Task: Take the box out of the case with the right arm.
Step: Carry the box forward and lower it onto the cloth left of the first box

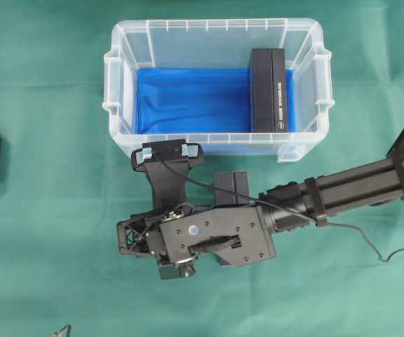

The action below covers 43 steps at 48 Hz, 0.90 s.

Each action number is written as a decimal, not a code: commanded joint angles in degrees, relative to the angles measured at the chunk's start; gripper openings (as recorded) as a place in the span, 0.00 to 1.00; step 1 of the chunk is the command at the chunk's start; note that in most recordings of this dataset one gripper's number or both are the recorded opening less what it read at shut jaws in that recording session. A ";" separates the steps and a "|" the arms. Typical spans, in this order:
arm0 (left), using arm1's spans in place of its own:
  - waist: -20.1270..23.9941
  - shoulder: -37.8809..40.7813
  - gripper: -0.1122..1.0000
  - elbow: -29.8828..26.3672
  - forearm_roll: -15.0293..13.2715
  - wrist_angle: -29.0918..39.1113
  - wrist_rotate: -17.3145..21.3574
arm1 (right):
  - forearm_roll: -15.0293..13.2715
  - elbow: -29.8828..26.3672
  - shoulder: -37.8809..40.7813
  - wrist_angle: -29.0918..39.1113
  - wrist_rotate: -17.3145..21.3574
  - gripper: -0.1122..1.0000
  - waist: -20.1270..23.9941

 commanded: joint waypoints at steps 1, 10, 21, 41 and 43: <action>0.00 0.00 0.10 -0.70 0.09 -0.35 0.00 | -0.26 -0.62 -1.93 -0.35 -0.26 0.71 -0.26; 0.00 0.09 0.10 -0.70 0.09 -0.35 0.09 | -0.18 -0.53 -1.93 -0.26 -0.44 0.71 -0.44; 0.00 0.00 0.10 -0.70 0.09 -0.35 0.09 | -0.26 -0.35 -1.93 -0.62 -0.79 0.71 -0.53; 0.00 0.00 0.10 -0.70 0.09 -0.35 0.18 | -0.35 -0.18 -2.11 -1.05 -0.70 0.73 -0.62; 0.00 0.09 0.10 -0.70 0.09 -0.35 0.18 | -0.44 -0.18 -2.11 -1.14 -0.70 0.81 -0.62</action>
